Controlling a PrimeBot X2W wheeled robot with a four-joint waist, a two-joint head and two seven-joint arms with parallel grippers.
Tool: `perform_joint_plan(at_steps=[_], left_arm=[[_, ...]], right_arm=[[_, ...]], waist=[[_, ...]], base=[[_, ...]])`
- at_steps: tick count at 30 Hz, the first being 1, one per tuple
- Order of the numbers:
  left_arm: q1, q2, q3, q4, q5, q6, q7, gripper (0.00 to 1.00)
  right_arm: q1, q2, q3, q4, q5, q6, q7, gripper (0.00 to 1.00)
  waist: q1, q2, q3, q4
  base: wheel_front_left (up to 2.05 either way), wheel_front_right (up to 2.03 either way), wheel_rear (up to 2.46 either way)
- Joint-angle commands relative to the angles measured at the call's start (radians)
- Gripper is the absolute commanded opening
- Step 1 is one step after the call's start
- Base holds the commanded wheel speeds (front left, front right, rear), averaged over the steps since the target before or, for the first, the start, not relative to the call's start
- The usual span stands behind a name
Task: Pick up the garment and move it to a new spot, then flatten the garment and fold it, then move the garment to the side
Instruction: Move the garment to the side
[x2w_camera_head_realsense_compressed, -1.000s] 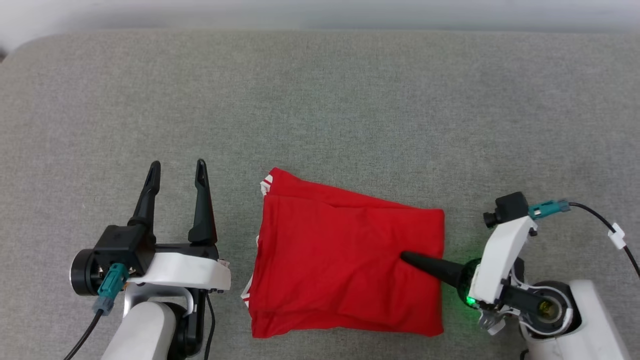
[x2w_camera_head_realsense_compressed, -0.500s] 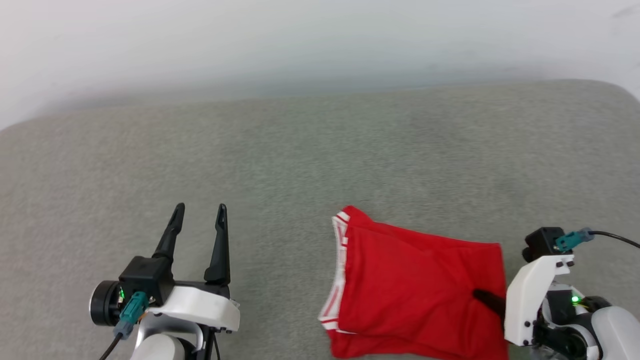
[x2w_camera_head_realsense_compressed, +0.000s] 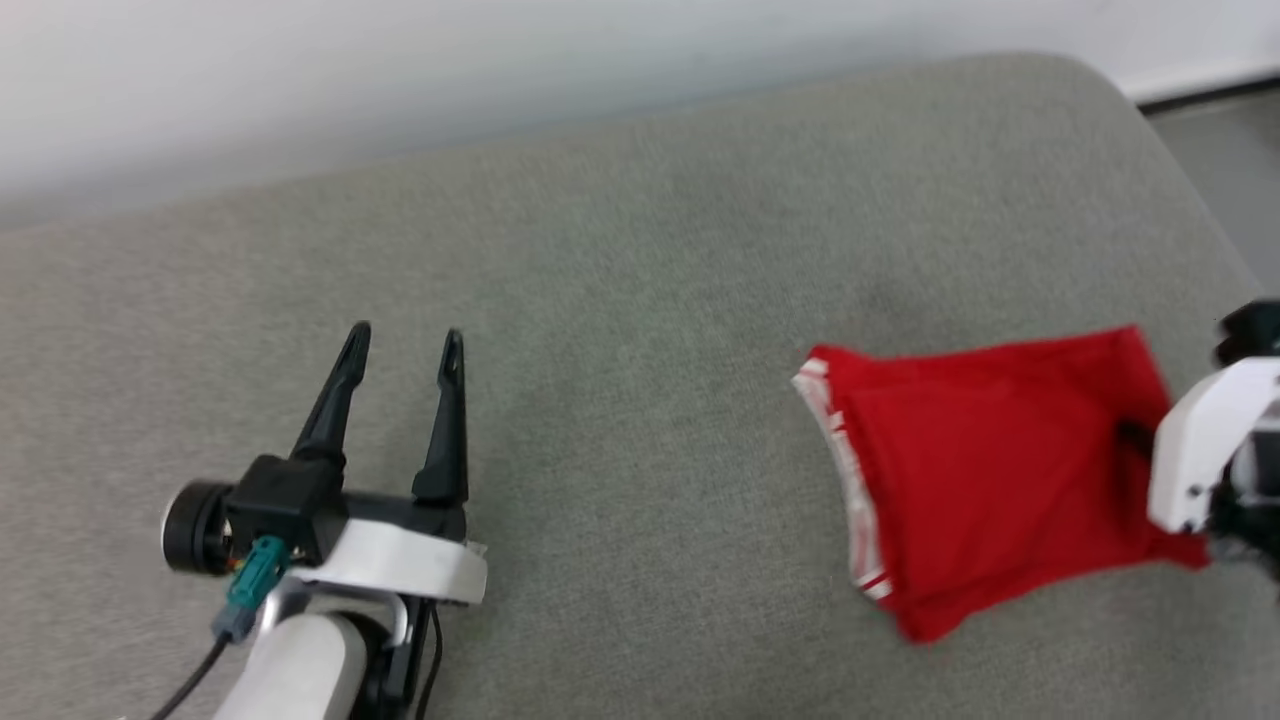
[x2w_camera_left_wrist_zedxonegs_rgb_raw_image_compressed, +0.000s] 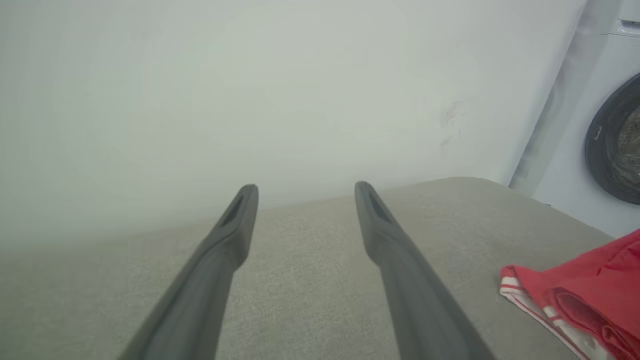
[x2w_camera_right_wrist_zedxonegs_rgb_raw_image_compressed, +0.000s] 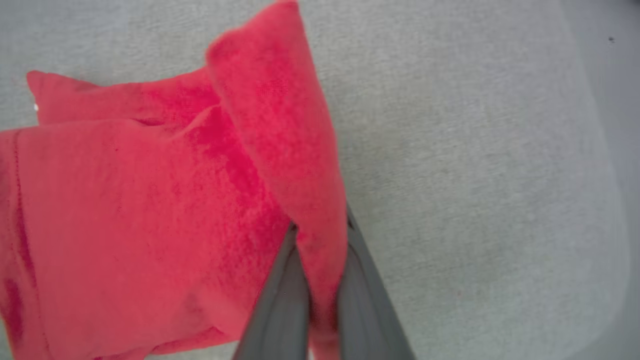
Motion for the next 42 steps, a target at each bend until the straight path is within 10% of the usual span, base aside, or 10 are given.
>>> perform_joint_plan(at_steps=[1, 20, 21, 22, 23, 42], left_arm=[[-0.025, 0.007, -0.005, -0.010, 0.012, -0.003, 0.004, 1.00], [-0.232, 0.068, -0.047, -0.161, 0.112, -0.016, 0.123, 1.00], [-0.234, 0.069, -0.048, -0.163, 0.113, -0.015, 0.125, 1.00], [-0.235, 0.070, -0.049, -0.164, 0.112, -0.015, 0.127, 1.00], [-0.235, 0.071, -0.051, -0.164, 0.112, -0.015, 0.128, 1.00], [-0.031, 0.019, -0.013, -0.014, 0.002, 0.031, 0.017, 1.00]], right_arm=[[-0.033, -0.009, -0.011, 0.018, -0.014, -0.001, -0.013, 0.00], [-0.387, -0.039, -0.336, 0.371, -0.249, -0.001, -0.384, 0.00], [-0.395, -0.038, -0.344, 0.384, -0.258, -0.001, -0.407, 0.16], [-0.400, -0.031, -0.349, 0.399, -0.264, -0.001, -0.426, 0.69], [-0.404, -0.021, -0.354, 0.411, -0.268, -0.001, -0.447, 1.00], [-0.159, -0.006, -0.262, 0.231, -0.265, -0.001, -0.701, 1.00]], waist=[[0.0000, 0.0000, 0.083, -0.047], [0.0000, 0.0000, 0.367, -0.074], [0.0000, 0.0000, 0.370, -0.073], [0.0000, 0.0000, 0.371, -0.071], [0.0000, 0.0000, 0.370, -0.070], [0.0000, 0.0000, 0.045, -0.002]], base=[[0.00, 0.00, 0.00], [0.00, 0.00, 0.00], [0.00, 0.00, 0.00], [0.00, 0.00, 0.00], [0.00, 0.00, 0.00], [0.00, 0.00, 0.00]])
